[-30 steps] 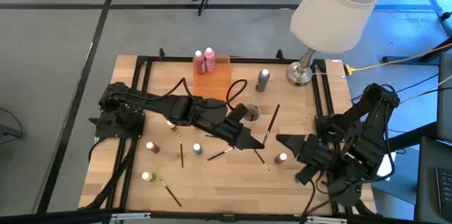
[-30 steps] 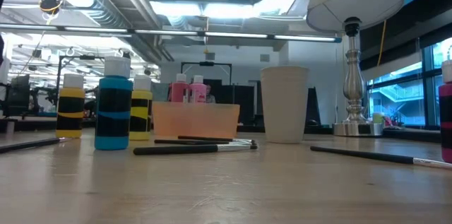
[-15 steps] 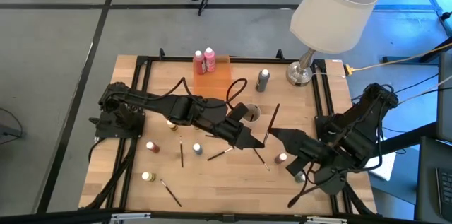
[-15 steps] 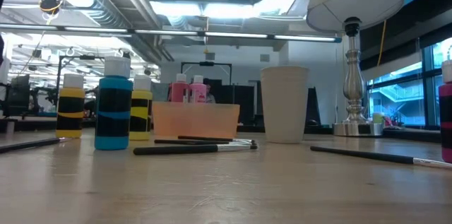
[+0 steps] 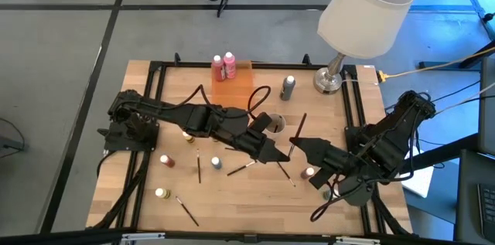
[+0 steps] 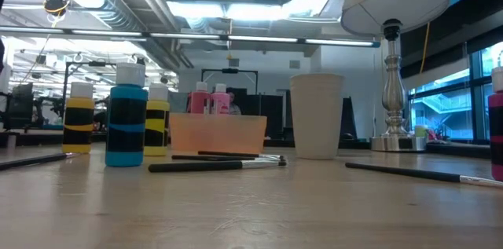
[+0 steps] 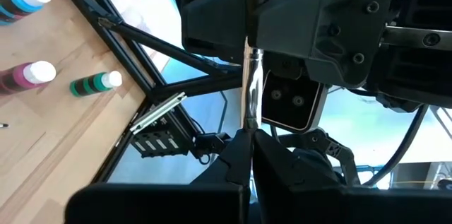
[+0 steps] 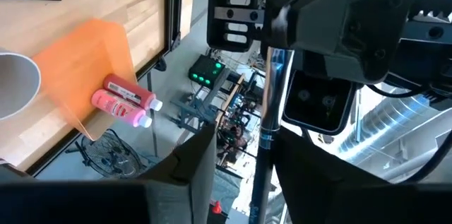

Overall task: Pick & Place Paint Supplies
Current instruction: Put the black paint brush into the light brown cup, then put the small yellow paint bottle into the orange bin

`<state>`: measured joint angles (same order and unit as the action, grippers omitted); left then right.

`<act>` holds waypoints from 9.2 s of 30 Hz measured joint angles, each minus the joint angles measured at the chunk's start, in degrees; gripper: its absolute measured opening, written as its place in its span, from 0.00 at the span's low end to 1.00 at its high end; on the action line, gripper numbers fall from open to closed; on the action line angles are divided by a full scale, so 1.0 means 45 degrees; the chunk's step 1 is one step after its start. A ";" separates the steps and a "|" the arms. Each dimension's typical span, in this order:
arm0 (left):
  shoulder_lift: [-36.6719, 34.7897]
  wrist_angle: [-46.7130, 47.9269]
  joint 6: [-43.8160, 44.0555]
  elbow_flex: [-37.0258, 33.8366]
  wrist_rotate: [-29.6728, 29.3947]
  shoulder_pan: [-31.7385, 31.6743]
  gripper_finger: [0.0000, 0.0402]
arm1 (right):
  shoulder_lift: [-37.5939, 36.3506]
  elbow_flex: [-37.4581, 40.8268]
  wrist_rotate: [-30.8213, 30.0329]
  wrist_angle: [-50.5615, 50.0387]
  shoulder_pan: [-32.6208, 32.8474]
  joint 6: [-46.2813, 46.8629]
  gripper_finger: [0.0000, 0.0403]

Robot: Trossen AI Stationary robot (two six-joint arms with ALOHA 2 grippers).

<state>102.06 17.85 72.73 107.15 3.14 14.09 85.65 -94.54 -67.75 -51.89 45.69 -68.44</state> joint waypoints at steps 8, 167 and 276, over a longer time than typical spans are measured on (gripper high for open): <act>0.0000 0.0038 -0.0003 -0.0005 -0.0122 0.0000 0.00 | 0.0000 0.0000 -0.0003 -0.0012 -0.0009 0.0010 0.15; -0.5162 0.7713 -1.4673 -0.0007 -0.2301 -0.2173 0.40 | -0.8510 1.4414 1.7866 1.6931 -1.1691 1.8485 0.06; -0.3954 1.0279 -0.7606 -0.0010 0.0714 0.0141 0.40 | -0.6389 1.0637 2.0878 1.4463 -0.8276 1.9434 0.22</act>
<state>84.27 64.10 38.50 107.11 6.35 14.72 56.89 -46.68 26.21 13.19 8.45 19.02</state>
